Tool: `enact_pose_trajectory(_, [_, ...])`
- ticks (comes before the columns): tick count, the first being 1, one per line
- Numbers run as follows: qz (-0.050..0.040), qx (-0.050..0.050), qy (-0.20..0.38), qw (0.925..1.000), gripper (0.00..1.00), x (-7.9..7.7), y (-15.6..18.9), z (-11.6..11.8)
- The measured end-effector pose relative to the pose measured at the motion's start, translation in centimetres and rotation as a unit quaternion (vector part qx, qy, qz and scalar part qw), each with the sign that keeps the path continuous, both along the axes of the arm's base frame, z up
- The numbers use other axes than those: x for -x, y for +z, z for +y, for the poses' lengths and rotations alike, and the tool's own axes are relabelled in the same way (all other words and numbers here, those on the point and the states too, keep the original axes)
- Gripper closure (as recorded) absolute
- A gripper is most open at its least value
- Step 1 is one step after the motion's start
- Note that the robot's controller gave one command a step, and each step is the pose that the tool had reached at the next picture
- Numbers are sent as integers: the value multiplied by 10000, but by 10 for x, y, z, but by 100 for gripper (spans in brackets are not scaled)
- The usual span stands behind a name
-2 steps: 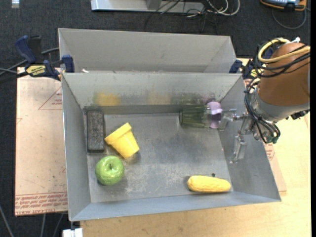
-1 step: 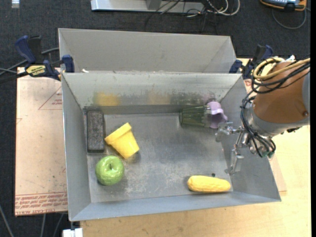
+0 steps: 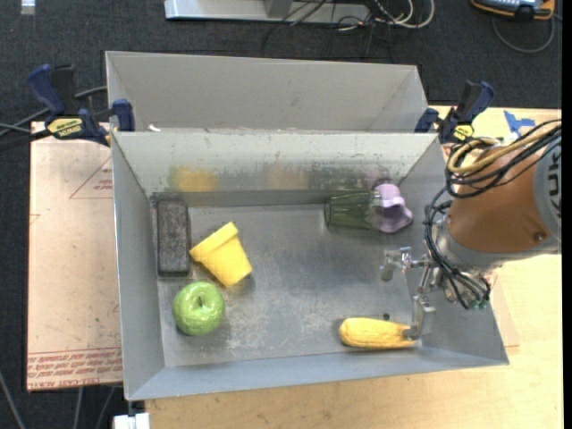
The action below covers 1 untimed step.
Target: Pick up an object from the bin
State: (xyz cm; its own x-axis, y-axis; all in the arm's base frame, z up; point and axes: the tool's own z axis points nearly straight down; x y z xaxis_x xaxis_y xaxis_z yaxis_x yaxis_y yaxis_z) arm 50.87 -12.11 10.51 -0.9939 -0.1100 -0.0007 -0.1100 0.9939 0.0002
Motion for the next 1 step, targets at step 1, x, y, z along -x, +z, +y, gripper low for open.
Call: enact_pose_trajectory(1, [1, 11, 388, 9992, 0, 3, -24, 20])
